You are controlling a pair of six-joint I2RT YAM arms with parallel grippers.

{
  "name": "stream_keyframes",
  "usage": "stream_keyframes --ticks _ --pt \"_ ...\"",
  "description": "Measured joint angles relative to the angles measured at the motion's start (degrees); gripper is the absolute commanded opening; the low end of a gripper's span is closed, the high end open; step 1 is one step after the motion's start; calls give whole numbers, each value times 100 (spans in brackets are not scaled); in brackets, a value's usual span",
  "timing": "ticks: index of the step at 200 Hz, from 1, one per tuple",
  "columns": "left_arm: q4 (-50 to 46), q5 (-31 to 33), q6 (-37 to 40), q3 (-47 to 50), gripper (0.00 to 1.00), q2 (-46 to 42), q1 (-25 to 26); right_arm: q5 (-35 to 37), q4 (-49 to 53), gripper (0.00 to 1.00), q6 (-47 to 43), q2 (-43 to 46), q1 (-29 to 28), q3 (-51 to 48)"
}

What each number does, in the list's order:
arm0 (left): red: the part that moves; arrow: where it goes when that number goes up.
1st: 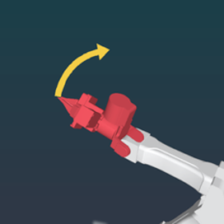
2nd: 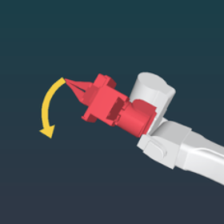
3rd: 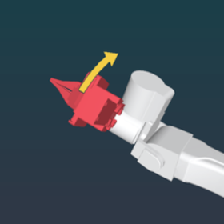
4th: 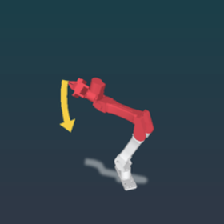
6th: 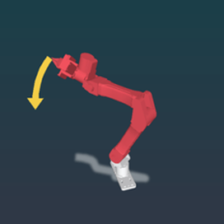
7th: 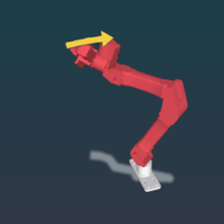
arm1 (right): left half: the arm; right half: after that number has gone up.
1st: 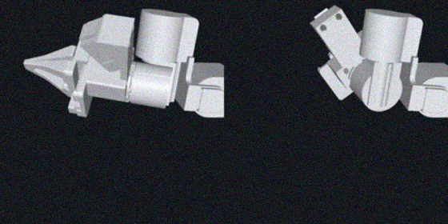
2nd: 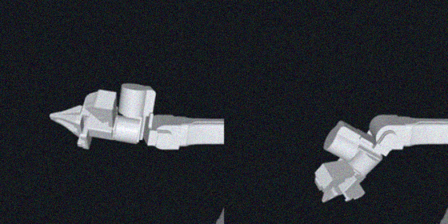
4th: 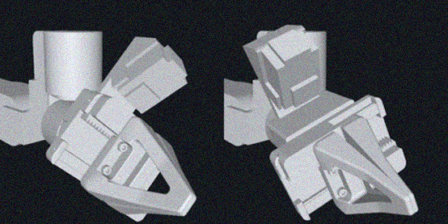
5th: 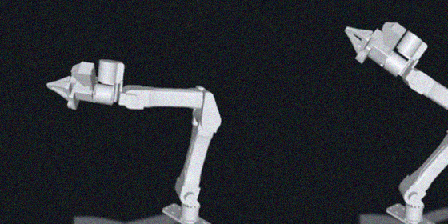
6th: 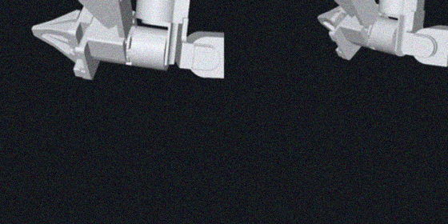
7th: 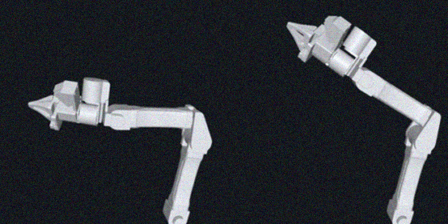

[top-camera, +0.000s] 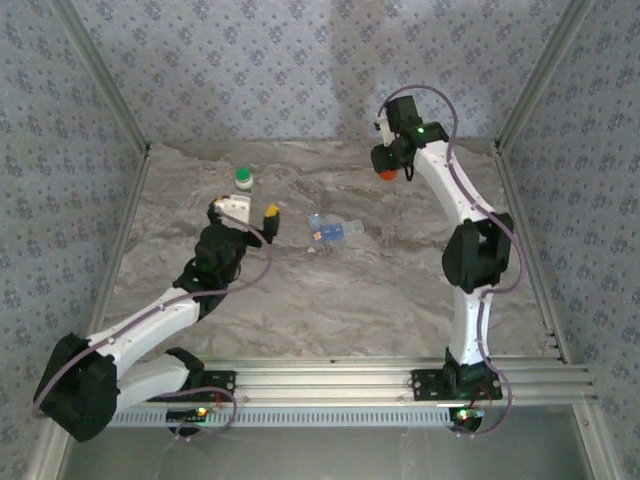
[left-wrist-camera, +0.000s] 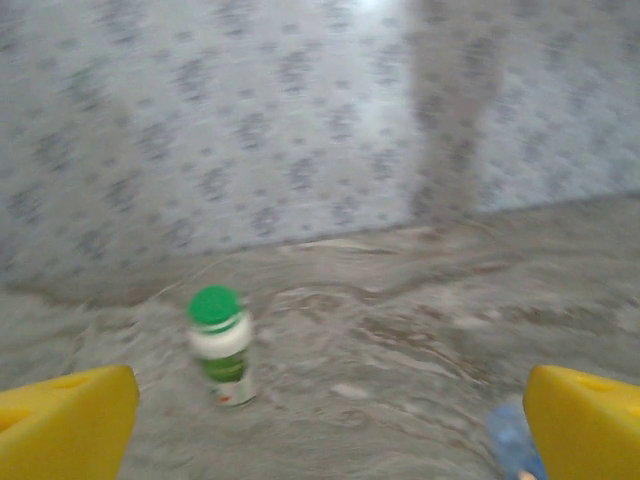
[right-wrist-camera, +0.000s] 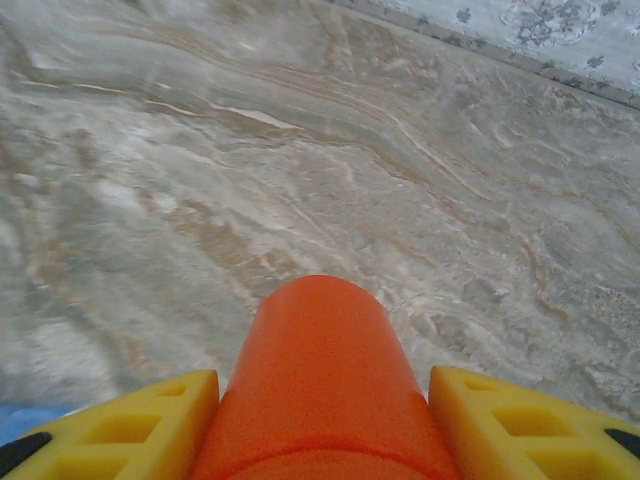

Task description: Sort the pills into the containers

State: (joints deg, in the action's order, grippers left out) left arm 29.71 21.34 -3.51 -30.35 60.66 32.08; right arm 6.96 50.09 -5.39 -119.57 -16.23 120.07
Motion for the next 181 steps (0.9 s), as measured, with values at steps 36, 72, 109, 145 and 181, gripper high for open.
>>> stream_keyframes --ticks 36,72,109,145,181 --pt "-317 166 -763 507 99 -407 -136 79 330 31 -203 -933 175 879" --pt "-531 160 -933 649 99 -667 -173 -111 461 36 -216 -1545 317 1226" --pt "-608 177 -951 649 99 -774 -173 -269 444 43 -173 -1792 328 1252" --pt "-730 216 -964 649 99 -822 -177 -293 269 60 -155 -1950 223 1550" --pt "-861 256 -946 649 99 -916 -188 -289 74 73 -107 -2234 20 1991"
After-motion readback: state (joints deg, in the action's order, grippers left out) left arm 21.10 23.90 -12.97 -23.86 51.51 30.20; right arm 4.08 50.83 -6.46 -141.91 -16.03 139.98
